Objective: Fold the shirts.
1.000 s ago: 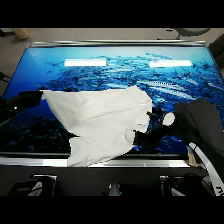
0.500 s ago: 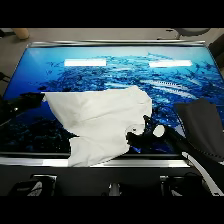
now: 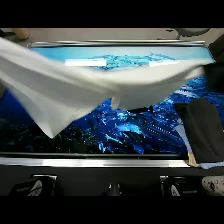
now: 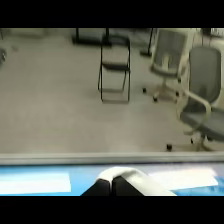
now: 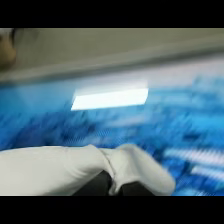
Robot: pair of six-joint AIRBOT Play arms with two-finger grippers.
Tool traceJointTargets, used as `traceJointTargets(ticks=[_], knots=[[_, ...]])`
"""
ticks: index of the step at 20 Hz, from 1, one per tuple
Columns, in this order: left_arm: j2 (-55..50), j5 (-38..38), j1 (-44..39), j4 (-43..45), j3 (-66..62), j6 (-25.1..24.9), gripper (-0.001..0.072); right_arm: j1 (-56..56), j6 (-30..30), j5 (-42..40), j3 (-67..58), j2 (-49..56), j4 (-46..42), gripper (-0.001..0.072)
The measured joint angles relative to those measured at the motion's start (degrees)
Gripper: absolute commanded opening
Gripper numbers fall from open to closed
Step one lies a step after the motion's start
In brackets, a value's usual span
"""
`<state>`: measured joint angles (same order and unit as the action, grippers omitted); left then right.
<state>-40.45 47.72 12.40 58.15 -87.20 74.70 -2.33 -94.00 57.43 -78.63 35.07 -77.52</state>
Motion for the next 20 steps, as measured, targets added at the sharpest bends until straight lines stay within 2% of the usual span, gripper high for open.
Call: traceJointTargets(ticks=[5,10,16,20], knots=[[2.8,2.4,1.7,3.1,-11.9,4.9,0.0028,2.3,-3.3,3.8,-10.4,-8.4,-11.7,0.0018],[2.2,8.5,2.1,8.8,-13.6,7.5,0.0028,2.7,-8.3,5.6,-12.5,-4.6,-17.6,0.0018],[-8.3,12.3,0.8,10.3,-5.0,8.3,0.0029,2.8,-11.6,15.6,-11.1,16.8,-15.3,0.0021],[-20.5,10.9,-2.8,10.8,6.2,8.4,0.0029,2.8,-10.7,13.7,-7.6,36.7,-3.9,0.0021]])
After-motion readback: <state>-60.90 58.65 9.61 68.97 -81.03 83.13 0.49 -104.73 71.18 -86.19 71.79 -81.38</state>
